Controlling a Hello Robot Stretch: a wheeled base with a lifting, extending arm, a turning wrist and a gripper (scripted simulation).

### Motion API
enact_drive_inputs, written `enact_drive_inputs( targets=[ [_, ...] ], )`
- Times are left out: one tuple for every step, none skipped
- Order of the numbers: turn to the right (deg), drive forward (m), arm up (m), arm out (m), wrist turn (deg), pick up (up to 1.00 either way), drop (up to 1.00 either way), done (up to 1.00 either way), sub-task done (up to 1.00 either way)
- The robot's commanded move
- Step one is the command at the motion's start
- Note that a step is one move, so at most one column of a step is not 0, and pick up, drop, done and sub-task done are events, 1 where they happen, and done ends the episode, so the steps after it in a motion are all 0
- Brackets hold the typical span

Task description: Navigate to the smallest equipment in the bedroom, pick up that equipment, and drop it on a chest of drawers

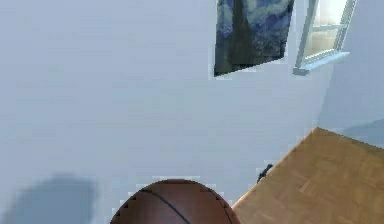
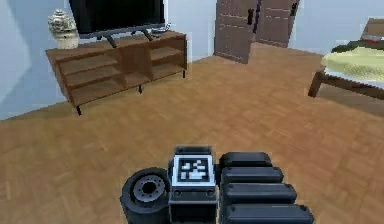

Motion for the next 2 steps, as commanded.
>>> enact_drive_inputs(
  targets=[
    [-45.0, 0.00, 0.00, 0.00, 0.0, 0.00, 0.00, 0.00, 0.00],
    [-45.0, 0.00, 0.00, 0.00, 0.0, 0.00, 0.00, 0.00, 0.00]
  ],
)
